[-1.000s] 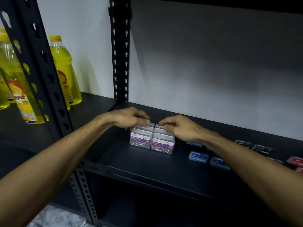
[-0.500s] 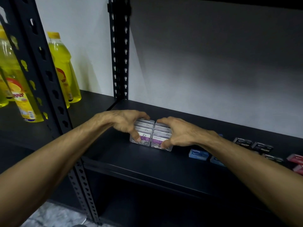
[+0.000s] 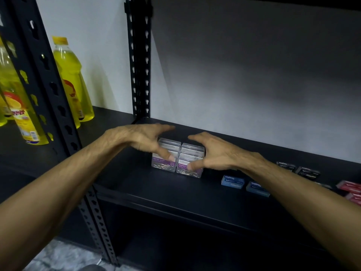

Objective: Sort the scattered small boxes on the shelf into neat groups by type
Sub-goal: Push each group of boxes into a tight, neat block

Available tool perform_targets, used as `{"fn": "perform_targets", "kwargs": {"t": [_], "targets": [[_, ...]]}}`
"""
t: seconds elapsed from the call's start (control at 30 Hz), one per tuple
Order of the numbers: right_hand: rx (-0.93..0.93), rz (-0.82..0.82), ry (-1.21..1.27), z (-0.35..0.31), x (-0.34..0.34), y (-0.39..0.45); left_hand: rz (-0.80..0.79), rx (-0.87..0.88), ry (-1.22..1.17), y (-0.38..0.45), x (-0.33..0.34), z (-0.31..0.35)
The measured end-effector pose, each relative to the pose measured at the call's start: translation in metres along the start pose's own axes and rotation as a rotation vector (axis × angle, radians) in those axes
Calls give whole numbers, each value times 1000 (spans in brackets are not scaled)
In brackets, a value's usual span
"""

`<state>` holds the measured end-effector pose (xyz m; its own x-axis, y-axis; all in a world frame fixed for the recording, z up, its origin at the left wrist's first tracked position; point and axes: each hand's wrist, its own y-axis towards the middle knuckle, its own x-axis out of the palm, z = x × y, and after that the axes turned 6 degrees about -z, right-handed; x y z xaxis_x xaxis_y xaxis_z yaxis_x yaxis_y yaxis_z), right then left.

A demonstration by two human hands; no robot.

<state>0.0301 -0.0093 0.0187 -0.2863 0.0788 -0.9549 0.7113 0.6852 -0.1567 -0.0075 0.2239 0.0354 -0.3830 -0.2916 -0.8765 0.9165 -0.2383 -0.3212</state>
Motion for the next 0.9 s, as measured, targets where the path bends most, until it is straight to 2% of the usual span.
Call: {"fn": "perform_targets", "kwargs": {"t": [0.13, 0.2, 0.33, 0.47, 0.6, 0.9], "targets": [[27, 104, 37, 8, -16, -21, 353, 108, 46, -7, -2, 32], [44, 159, 26, 16, -23, -35, 434, 216, 28, -7, 3, 56], [81, 224, -13, 34, -32, -72, 378, 340, 3, -2, 21, 101], [154, 131, -38, 56, -31, -109, 275, 370, 43, 16, 50, 138], [234, 14, -91, 76, -15, -132, 206, 300, 166, 34, 77, 159], [207, 75, -100, 90, 16, -139, 201, 157, 296, 50, 97, 169]]}}
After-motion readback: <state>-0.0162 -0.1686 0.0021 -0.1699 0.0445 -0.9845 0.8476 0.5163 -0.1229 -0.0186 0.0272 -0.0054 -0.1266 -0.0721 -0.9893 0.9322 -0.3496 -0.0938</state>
